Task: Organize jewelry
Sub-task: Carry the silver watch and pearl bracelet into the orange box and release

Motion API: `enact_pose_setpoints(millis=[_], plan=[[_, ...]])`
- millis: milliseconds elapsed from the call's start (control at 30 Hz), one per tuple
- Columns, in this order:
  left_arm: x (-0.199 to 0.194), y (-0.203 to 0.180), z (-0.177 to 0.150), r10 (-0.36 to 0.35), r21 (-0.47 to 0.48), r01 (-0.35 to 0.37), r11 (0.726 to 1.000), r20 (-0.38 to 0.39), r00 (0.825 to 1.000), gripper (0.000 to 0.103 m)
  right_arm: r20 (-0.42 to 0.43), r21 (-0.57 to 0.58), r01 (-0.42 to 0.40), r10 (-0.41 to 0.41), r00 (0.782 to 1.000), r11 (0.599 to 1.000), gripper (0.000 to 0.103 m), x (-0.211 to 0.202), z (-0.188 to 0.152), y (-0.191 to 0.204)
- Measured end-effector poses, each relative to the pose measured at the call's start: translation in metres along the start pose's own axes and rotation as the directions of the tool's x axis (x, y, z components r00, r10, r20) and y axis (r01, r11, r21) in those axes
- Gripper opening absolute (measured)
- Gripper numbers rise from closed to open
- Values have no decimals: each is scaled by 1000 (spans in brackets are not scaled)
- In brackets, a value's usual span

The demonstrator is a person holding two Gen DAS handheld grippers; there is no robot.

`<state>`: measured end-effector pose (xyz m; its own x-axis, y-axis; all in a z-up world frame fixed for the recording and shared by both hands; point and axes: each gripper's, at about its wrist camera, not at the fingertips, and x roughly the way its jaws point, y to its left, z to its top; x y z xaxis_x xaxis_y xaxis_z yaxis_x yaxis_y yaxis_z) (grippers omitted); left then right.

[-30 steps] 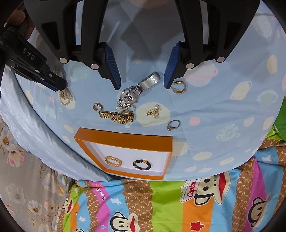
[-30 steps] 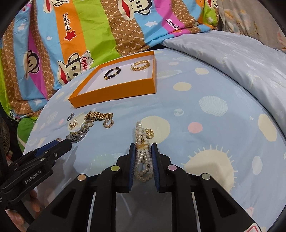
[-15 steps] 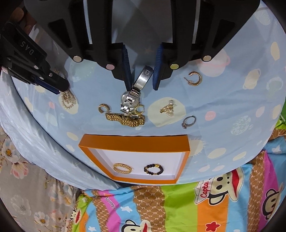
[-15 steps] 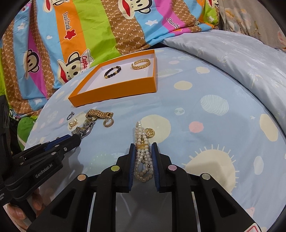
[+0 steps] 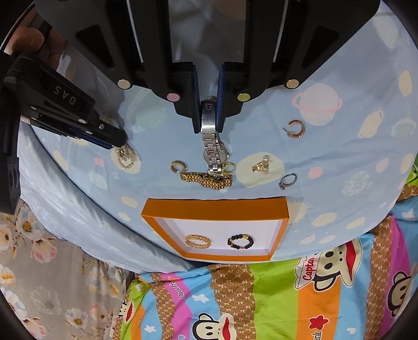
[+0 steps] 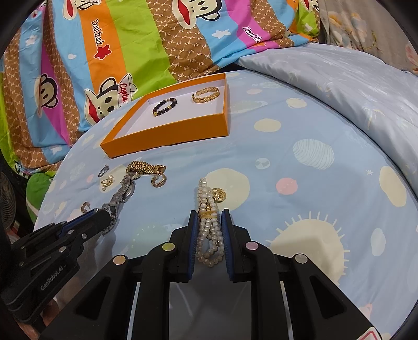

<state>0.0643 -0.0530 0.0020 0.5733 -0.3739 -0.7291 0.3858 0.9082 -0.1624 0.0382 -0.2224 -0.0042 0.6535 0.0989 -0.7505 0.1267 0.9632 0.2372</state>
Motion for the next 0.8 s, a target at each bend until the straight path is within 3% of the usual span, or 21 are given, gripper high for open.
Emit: enact_pose_setpoints(millis=[467, 800], plan=[[-50, 4, 10, -28, -20, 30, 999, 61, 998, 10, 59, -37, -9, 11, 998, 999, 17, -21, 0, 10], [-68, 2, 67, -2, 31, -3, 1000, 159, 987, 10, 98, -48, -47, 51, 994, 998, 17, -24, 41, 15]])
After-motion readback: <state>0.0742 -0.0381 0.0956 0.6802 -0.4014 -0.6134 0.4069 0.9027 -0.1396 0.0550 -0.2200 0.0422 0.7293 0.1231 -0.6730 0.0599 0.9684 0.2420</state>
